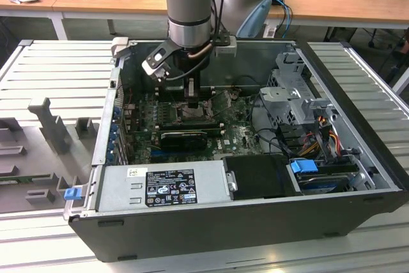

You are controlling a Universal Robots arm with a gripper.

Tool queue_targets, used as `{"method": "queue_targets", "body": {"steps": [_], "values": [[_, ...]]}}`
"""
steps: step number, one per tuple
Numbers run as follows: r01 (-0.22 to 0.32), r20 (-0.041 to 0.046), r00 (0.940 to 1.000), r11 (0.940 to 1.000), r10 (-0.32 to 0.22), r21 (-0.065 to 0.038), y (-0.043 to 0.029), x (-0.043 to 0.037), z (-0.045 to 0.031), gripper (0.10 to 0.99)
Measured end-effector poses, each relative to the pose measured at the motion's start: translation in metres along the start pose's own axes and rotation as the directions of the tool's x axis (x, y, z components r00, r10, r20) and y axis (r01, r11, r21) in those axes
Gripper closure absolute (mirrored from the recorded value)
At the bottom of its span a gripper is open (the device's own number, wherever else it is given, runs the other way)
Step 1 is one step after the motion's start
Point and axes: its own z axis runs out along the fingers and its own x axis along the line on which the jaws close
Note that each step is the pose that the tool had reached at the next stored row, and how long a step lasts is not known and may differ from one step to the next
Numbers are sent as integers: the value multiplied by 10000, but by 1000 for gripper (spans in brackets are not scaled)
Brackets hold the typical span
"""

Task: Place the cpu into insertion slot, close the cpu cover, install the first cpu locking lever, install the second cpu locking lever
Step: 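Place the cpu into insertion slot, then close the cpu cover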

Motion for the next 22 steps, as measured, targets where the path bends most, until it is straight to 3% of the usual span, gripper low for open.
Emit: {"method": "queue_targets", "body": {"steps": [13, 16, 22], "values": [[-1, -4, 10000, 10000, 1, 8, 4, 1, -38, 980], [-10, -9, 10000, 9999, 10, 102, 72, 6, -32, 980], [-17, -41, 10000, 9998, 18, 187, 93, 8, -48, 980]]}}
